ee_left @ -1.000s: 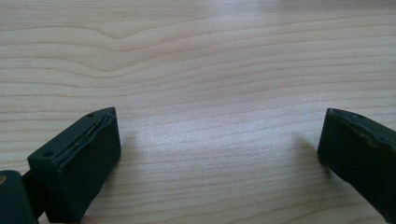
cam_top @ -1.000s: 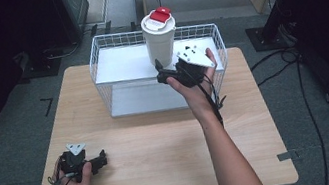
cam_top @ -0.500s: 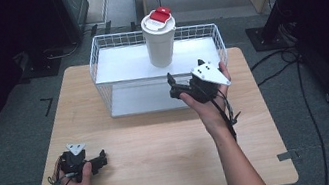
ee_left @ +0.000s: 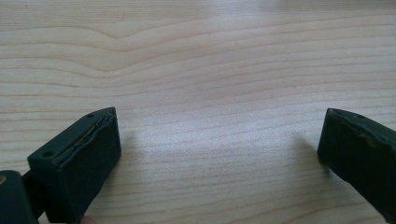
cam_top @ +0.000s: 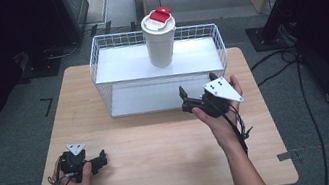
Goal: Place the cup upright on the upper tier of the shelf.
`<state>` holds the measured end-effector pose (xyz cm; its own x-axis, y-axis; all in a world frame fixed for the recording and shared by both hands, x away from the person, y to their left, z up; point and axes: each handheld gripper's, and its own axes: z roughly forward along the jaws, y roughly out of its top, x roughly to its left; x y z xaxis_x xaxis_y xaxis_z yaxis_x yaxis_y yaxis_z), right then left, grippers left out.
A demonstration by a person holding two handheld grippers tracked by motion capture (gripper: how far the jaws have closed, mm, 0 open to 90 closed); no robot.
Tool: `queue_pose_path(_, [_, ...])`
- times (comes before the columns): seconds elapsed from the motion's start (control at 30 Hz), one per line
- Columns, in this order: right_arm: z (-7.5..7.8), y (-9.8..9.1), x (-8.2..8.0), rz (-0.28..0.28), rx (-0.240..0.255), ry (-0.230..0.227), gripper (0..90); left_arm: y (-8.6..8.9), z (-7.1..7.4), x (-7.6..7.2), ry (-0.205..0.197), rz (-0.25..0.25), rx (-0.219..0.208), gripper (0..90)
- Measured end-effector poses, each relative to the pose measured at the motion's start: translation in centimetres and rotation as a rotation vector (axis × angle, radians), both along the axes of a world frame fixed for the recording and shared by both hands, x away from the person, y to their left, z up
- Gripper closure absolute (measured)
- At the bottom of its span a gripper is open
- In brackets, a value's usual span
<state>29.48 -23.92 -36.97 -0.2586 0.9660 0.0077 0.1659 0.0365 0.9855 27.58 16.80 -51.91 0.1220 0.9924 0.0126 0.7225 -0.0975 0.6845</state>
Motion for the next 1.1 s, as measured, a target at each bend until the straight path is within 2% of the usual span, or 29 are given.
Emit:
queue_pose_path(0.57, [-2.5,-3.4,-2.7,-0.055,0.002,0.035,0.0,0.0,0.0,0.0,0.001,0.0,0.0,0.0])
queue_pose_path(1.1, [-6.5,-7.6,-5.1,-0.148,0.013,0.109,0.0,0.0,0.0,0.0,0.001,0.0,-0.001,0.0])
